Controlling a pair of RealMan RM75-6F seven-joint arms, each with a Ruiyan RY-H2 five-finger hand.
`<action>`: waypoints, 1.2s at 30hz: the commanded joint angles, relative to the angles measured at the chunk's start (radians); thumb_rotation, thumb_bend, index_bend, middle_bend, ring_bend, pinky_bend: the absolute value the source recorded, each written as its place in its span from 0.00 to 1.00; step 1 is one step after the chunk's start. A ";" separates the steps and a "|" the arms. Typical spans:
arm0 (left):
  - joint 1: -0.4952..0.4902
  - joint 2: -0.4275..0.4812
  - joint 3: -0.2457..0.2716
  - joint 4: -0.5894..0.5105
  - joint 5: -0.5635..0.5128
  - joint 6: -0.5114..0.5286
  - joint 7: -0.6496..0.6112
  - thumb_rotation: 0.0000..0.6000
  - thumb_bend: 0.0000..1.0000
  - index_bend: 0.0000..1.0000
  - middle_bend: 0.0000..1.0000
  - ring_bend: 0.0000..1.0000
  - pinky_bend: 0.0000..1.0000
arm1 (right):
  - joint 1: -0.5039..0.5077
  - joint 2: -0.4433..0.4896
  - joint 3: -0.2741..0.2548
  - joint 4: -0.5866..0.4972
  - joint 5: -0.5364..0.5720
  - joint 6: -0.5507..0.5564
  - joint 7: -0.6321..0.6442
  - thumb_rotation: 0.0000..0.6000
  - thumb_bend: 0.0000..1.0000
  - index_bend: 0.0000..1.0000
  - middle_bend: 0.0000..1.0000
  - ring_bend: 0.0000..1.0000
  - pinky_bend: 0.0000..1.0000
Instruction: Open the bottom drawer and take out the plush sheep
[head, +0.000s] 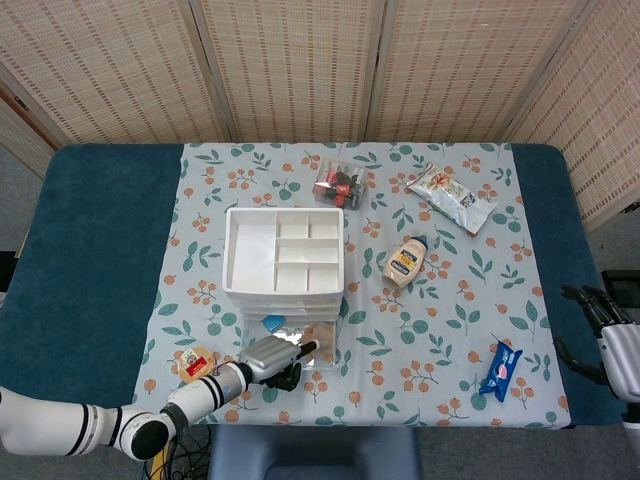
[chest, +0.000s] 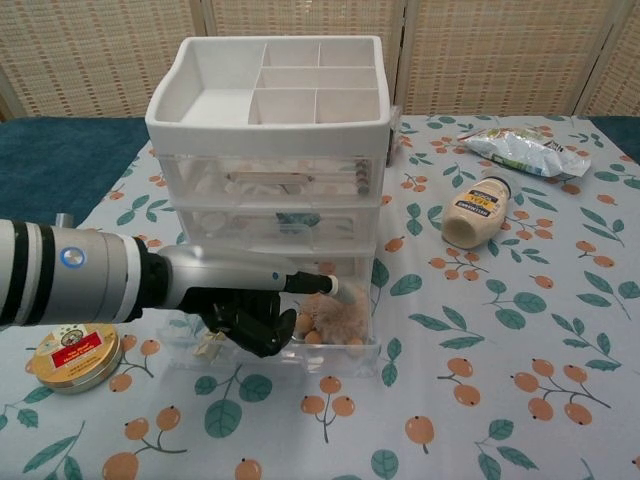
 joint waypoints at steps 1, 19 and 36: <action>-0.034 -0.019 0.010 0.010 -0.053 0.021 0.019 0.87 0.83 0.03 1.00 1.00 1.00 | -0.001 0.001 0.000 0.000 0.000 0.001 0.000 1.00 0.37 0.12 0.24 0.18 0.25; -0.125 -0.074 0.043 0.047 -0.185 0.059 0.060 0.84 0.83 0.04 1.00 1.00 1.00 | -0.006 -0.001 -0.001 0.008 0.004 0.005 0.010 1.00 0.37 0.12 0.24 0.18 0.25; -0.102 0.028 0.104 -0.032 -0.166 0.090 0.049 0.87 0.83 0.07 1.00 1.00 1.00 | 0.001 -0.001 0.001 -0.001 -0.004 0.003 0.003 1.00 0.37 0.12 0.24 0.18 0.25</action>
